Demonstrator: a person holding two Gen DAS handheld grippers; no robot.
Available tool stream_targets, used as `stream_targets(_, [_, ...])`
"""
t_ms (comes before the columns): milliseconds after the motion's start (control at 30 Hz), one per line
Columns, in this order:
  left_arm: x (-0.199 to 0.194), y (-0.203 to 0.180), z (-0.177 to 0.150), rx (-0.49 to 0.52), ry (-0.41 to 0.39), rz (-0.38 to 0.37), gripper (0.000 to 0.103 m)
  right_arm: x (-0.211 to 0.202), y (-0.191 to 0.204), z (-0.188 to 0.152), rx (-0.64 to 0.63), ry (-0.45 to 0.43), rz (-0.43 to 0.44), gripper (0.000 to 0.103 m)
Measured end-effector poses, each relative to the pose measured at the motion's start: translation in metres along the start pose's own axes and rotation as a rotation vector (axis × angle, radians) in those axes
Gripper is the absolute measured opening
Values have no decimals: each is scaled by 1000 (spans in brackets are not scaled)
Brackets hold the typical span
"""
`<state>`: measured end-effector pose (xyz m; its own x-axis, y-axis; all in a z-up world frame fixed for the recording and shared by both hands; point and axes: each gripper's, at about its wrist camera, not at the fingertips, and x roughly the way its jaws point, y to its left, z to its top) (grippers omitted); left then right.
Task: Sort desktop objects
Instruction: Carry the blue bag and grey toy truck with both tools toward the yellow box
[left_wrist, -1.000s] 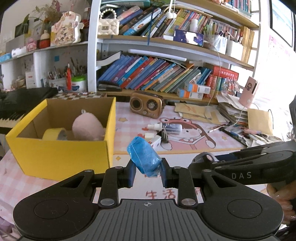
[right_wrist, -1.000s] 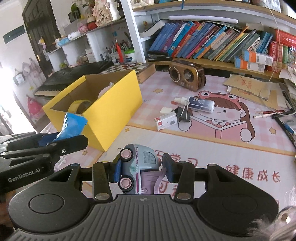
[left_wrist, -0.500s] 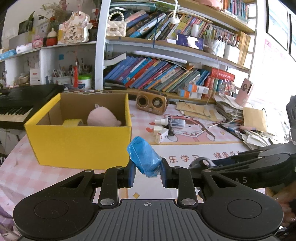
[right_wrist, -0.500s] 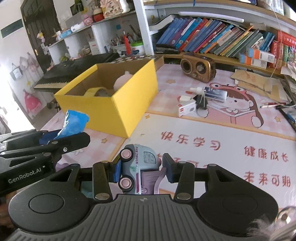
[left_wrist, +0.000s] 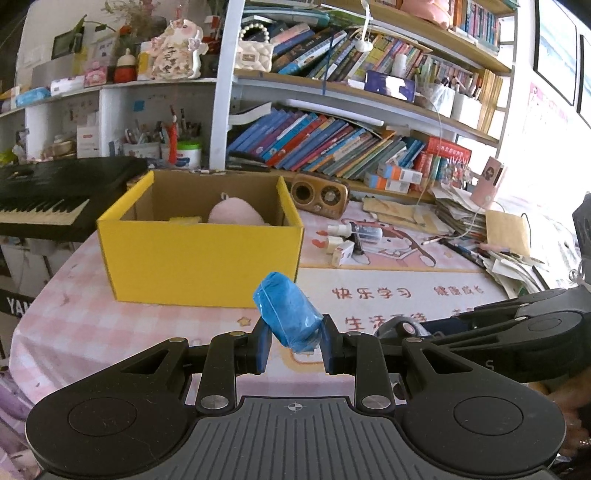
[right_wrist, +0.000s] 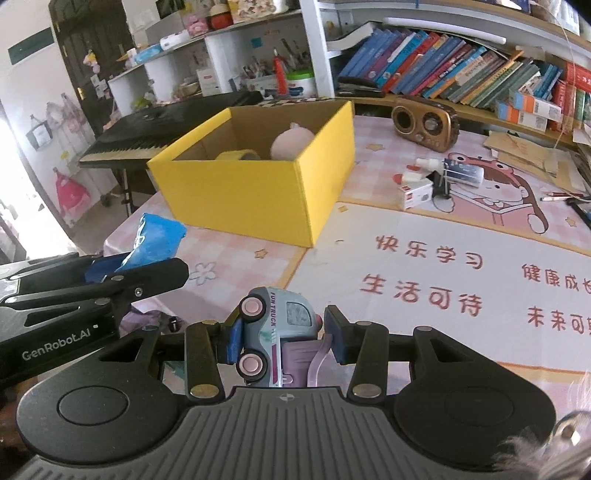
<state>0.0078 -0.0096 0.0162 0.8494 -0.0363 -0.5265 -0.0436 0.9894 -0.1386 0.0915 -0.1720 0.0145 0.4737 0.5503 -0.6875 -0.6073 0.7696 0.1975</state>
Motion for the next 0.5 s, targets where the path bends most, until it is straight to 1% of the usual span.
stream_targets(267, [-23,22,-10,-2,-22,25,27,-1,31,-9,-9,-6,15,42])
stream_targets(500, [-40,38,-19,-19,-24,50,27,3,57,-15,-31,-1,45,42])
